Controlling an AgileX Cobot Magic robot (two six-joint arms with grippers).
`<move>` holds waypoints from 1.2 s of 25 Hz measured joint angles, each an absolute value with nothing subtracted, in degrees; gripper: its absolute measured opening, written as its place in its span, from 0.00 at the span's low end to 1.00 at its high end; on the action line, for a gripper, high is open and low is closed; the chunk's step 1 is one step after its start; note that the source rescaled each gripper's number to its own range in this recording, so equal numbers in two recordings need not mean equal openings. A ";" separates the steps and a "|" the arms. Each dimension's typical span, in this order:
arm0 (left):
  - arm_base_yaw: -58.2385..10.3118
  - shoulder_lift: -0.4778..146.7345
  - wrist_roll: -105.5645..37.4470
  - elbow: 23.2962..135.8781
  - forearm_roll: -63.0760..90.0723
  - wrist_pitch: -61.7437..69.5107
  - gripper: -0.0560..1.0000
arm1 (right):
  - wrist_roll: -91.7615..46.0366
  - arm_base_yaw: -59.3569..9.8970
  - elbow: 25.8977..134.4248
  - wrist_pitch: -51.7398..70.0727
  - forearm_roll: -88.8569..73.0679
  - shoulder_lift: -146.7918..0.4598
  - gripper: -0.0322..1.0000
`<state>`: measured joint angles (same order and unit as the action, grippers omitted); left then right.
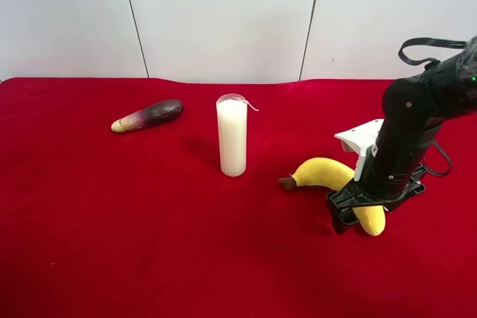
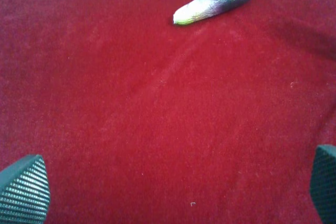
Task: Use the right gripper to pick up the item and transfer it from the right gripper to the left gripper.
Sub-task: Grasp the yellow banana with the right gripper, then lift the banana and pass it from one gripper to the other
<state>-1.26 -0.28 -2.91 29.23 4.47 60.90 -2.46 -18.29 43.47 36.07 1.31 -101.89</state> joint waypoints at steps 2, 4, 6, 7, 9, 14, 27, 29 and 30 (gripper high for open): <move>-1.26 -0.28 -2.91 29.23 4.47 60.90 1.00 | -2.21 -18.29 43.47 35.49 1.31 -102.09 0.81; -1.26 -0.28 -2.91 29.23 4.47 60.90 1.00 | -1.77 -18.29 43.47 35.37 1.44 -102.16 0.66; -1.26 -0.28 -2.91 29.23 4.47 60.90 1.00 | -1.62 -18.29 43.47 35.37 1.51 -102.16 0.47; -1.26 -0.28 -2.91 29.23 4.47 60.90 1.00 | -1.62 -18.29 43.47 35.37 1.58 -102.16 0.37; -1.26 -0.28 -2.91 29.23 4.47 60.90 1.00 | -1.34 -18.29 43.47 35.37 1.71 -102.16 0.19; -1.26 -0.28 -2.91 29.23 4.47 60.90 1.00 | -1.22 -18.29 43.47 35.37 1.71 -102.16 0.03; -1.26 -0.28 -2.91 29.23 4.47 60.90 1.00 | -0.99 -18.29 43.47 44.23 1.71 -85.11 0.03; -1.26 -0.28 -2.91 29.23 4.47 60.90 1.00 | -1.23 -18.35 43.47 45.65 1.71 -81.87 0.03; -1.26 -0.28 -2.91 29.23 4.54 60.90 1.00 | -1.36 -18.40 43.47 46.40 1.71 -80.23 0.03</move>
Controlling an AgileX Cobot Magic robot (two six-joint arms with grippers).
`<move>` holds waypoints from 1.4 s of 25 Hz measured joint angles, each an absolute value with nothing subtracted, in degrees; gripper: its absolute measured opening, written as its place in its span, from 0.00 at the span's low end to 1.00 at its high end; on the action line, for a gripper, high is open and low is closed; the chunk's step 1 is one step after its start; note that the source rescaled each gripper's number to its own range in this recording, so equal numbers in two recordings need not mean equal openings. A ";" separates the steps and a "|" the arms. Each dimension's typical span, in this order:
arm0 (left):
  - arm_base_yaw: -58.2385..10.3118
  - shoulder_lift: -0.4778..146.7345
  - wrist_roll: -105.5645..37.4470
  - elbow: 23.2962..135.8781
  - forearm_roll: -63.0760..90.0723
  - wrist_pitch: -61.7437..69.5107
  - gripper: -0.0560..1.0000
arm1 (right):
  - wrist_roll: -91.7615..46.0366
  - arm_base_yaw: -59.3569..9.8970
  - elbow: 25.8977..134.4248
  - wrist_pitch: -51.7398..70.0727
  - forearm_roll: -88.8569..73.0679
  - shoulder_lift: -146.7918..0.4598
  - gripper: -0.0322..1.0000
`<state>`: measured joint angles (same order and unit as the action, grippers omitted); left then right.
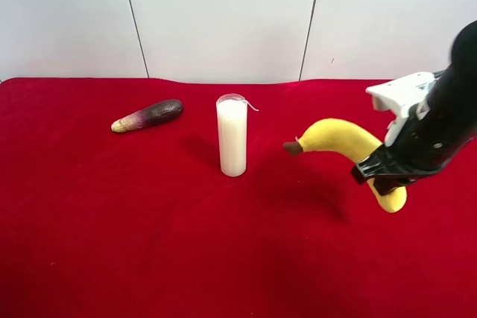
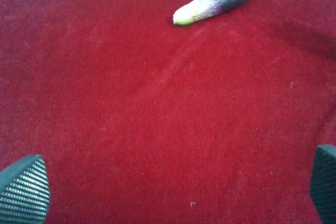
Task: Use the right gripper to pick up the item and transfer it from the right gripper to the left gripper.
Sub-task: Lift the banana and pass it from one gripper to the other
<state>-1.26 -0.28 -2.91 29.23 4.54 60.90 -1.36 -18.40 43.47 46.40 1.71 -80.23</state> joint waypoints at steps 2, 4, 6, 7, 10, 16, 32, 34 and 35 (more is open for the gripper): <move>-1.26 -0.17 -3.20 29.23 5.05 60.90 1.00 | -2.52 -18.46 43.47 47.85 1.26 -77.12 0.03; -1.26 1.04 -3.85 29.23 6.19 60.90 1.00 | -3.41 -18.46 43.42 49.14 0.63 -74.37 0.03; -1.26 3.51 -4.64 29.40 7.45 61.06 1.00 | -4.51 -18.46 43.42 50.06 0.00 -71.85 0.03; -1.26 4.74 -5.46 29.88 7.90 61.33 1.00 | -4.94 -18.46 43.42 50.69 -0.31 -70.58 0.03; -1.26 9.52 -8.80 31.55 8.73 61.50 1.00 | -6.22 -18.46 43.42 51.78 -1.33 -67.65 0.03; -5.66 16.69 -15.55 34.10 8.73 61.43 1.00 | -11.15 -18.46 50.30 56.34 -4.42 -66.67 0.03; -35.66 42.03 -16.94 49.22 -0.48 60.82 1.00 | -13.72 -39.03 61.64 56.84 0.00 -75.65 0.03; -38.67 45.67 -17.00 51.26 -2.13 60.64 1.00 | -13.72 -41.28 64.11 56.84 0.39 -78.00 0.03; -40.14 47.36 -17.00 52.34 -2.81 60.62 1.00 | -13.72 -41.96 65.61 56.84 0.00 -79.23 0.03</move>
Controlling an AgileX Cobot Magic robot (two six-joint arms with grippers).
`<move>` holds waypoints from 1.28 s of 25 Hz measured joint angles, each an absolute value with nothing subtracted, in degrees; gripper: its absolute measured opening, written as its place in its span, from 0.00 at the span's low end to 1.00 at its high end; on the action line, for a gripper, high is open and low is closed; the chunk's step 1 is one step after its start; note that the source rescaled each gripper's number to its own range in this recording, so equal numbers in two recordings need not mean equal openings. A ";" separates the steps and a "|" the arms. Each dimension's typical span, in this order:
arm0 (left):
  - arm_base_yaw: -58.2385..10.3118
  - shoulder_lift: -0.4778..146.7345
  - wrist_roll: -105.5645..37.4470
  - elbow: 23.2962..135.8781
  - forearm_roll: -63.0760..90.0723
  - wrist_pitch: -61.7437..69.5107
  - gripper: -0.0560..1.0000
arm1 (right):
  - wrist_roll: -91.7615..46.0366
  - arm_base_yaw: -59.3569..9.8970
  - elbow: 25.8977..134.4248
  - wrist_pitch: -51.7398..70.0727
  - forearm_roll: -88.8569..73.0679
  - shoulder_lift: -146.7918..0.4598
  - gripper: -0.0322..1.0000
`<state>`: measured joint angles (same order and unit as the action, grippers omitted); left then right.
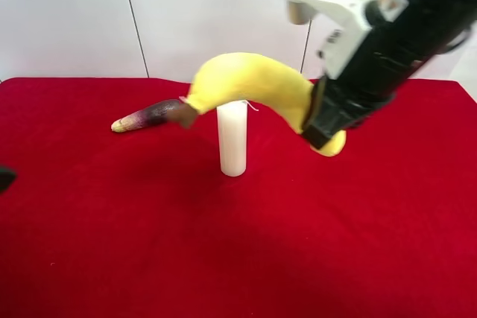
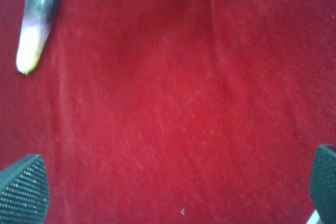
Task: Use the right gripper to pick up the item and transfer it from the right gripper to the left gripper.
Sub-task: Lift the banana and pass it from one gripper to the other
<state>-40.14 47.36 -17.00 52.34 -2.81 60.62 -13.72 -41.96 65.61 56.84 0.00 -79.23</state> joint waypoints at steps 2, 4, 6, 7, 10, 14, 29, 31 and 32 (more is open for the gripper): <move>-42.55 50.30 -17.00 53.98 -4.40 60.30 1.00 | -13.78 -42.28 67.73 56.84 0.00 -81.48 0.03; -44.84 52.87 -17.00 55.29 -5.94 59.76 1.00 | -14.36 -42.28 69.31 56.85 0.00 -83.07 0.03; -46.50 55.33 -17.04 56.17 -7.43 59.27 1.00 | -15.38 -42.28 70.63 56.90 -0.30 -84.28 0.03; -47.13 56.53 -17.04 56.63 -7.89 59.00 1.00 | -15.85 -42.35 71.04 56.90 -0.45 -84.65 0.03; -47.68 58.73 -17.04 57.49 -8.15 58.37 1.00 | -16.48 -42.47 71.19 56.85 -0.89 -85.14 0.03; -47.97 64.47 -17.10 60.14 -8.61 55.17 1.00 | -17.01 -42.47 71.19 56.85 -1.54 -85.45 0.03; -47.97 76.89 -22.43 68.73 -3.40 49.39 1.00 | -17.76 -42.47 71.37 56.68 -1.67 -85.45 0.03; -47.97 77.98 -22.84 68.78 -2.84 48.42 1.00 | -17.76 -42.47 71.37 56.68 -1.68 -85.45 0.03; -47.97 78.49 -23.05 68.78 -2.66 47.88 1.00 | -17.76 -42.47 71.37 56.68 -1.68 -85.45 0.03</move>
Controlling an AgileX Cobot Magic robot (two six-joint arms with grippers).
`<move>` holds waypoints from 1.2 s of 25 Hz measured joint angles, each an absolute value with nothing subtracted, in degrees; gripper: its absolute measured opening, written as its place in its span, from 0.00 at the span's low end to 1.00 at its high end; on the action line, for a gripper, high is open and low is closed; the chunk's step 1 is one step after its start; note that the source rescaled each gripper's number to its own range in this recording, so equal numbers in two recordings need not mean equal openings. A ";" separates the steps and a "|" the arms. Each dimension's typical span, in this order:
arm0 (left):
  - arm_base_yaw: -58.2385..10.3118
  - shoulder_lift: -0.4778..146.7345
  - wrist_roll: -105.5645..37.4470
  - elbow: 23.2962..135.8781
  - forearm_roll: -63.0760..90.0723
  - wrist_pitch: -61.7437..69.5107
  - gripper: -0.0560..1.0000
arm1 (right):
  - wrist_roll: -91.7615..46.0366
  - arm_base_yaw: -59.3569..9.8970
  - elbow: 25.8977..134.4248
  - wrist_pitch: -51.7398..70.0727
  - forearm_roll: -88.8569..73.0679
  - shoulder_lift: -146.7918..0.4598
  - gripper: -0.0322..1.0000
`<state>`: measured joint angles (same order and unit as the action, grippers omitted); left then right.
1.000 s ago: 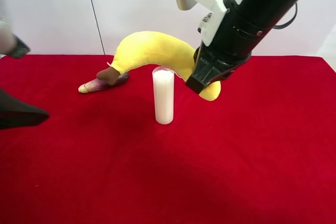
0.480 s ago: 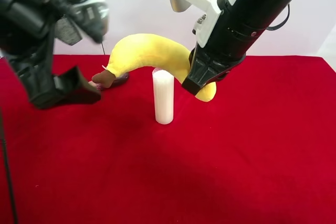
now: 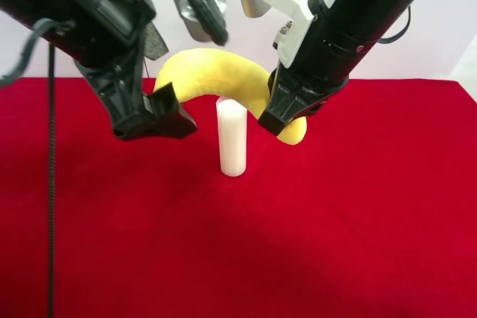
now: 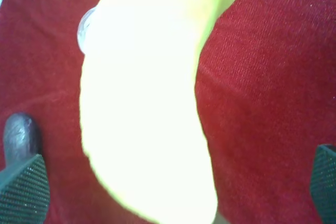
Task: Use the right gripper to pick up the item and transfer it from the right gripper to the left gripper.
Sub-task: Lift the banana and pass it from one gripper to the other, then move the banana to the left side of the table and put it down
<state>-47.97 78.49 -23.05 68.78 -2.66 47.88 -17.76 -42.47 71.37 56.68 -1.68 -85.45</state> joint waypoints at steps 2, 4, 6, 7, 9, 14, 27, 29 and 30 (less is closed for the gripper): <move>-47.97 79.07 -23.18 68.78 -2.55 46.77 1.00 | -17.76 -42.47 71.37 56.68 -1.68 -85.45 0.03; -47.97 79.27 -23.26 68.78 -2.48 44.97 0.99 | -17.76 -42.47 71.37 56.68 -1.68 -85.45 0.03; -47.97 79.33 -23.26 68.78 -2.48 44.14 0.95 | -17.76 -42.47 71.37 56.68 -1.68 -85.45 0.03; -47.97 79.39 -23.29 68.85 -2.30 43.32 0.75 | -17.76 -42.47 71.37 56.68 -1.68 -85.45 0.03; -47.97 79.39 -23.29 68.89 -2.30 43.33 0.43 | -17.76 -42.47 71.37 56.68 -1.68 -85.45 0.03; -47.97 79.39 -23.71 68.96 -2.41 43.39 0.05 | -17.36 -42.47 71.37 56.46 -1.73 -85.45 0.04; -47.97 79.44 -23.87 68.96 -2.52 43.50 0.05 | -15.61 -42.47 73.08 59.21 -1.38 -85.45 0.99; -47.97 79.44 -23.87 68.96 -2.52 43.50 0.05 | -14.17 -42.47 75.67 63.88 -0.52 -85.07 1.00; -47.97 79.44 -23.87 68.96 -2.52 43.50 0.05 | -13.61 -42.51 76.70 66.27 0.00 -84.60 1.00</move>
<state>-47.97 79.44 -23.87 68.96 -2.52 43.50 -13.61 -42.51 76.70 66.27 0.00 -84.60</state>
